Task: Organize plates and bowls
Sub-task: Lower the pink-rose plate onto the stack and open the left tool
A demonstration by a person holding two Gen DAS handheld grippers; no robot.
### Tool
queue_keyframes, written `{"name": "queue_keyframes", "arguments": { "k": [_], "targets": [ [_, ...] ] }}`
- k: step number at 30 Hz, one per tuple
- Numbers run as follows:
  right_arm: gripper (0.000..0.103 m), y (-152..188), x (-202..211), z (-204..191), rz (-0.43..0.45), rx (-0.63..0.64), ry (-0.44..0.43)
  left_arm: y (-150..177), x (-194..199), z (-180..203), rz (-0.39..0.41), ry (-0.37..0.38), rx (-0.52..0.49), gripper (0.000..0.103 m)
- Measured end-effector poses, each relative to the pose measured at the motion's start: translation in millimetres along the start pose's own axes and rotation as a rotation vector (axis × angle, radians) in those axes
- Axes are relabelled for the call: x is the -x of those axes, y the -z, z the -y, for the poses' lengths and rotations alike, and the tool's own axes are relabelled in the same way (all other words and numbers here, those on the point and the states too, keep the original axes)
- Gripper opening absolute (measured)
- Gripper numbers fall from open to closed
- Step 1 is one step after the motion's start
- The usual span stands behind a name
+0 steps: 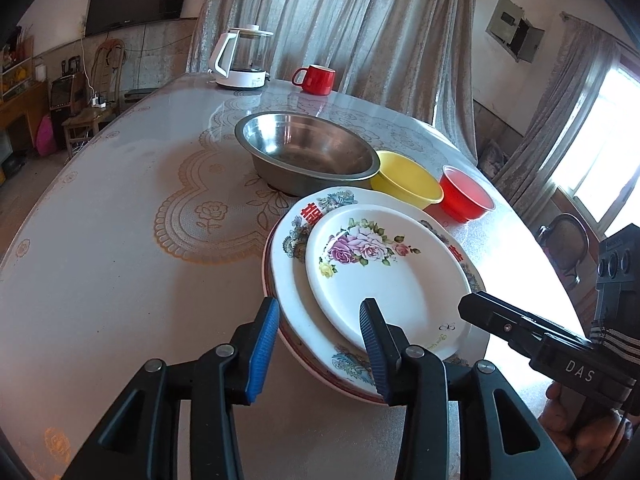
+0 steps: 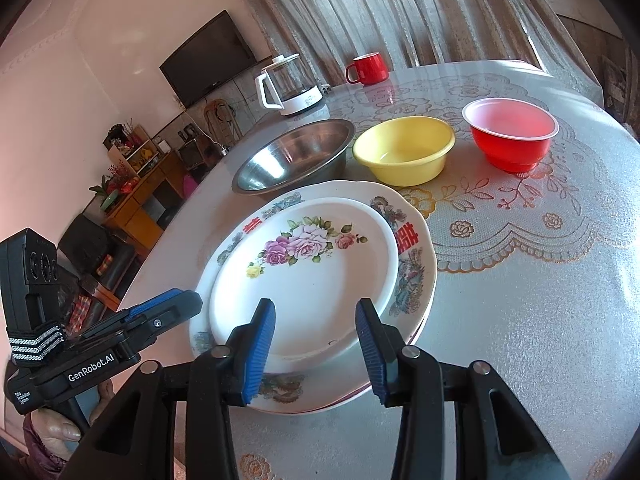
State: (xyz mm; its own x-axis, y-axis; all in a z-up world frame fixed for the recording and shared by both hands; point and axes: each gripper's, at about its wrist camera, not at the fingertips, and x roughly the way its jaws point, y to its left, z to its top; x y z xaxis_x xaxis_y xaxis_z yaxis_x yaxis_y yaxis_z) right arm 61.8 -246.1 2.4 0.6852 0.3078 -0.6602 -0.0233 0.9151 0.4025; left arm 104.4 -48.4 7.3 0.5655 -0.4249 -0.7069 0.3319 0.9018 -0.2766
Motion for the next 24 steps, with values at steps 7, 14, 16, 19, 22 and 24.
{"name": "queue_keyframes", "arguments": {
  "k": [7, 14, 16, 19, 22, 24],
  "targets": [
    [0.042, 1, 1, -1, -0.001, 0.003, 0.005, 3, 5, 2, 0.003, 0.002, -0.004, 0.043],
    [0.043, 3, 1, -7, -0.004, 0.021, 0.001, 6, 7, 5, 0.004, -0.008, -0.017, 0.043],
    [0.043, 5, 1, -10, -0.007, 0.032, -0.003, 6, 8, 6, 0.008, -0.022, -0.025, 0.043],
    [0.043, 6, 0, -13, -0.015, 0.044, -0.008, 7, 11, 11, 0.032, -0.070, -0.067, 0.043],
    [0.043, 6, 2, -11, -0.013, 0.032, -0.007, 6, 12, 14, 0.034, -0.077, -0.079, 0.043],
    [0.043, 5, 2, -8, -0.011, 0.020, -0.002, 6, 10, 14, 0.028, -0.082, -0.080, 0.044]
  ]
}}
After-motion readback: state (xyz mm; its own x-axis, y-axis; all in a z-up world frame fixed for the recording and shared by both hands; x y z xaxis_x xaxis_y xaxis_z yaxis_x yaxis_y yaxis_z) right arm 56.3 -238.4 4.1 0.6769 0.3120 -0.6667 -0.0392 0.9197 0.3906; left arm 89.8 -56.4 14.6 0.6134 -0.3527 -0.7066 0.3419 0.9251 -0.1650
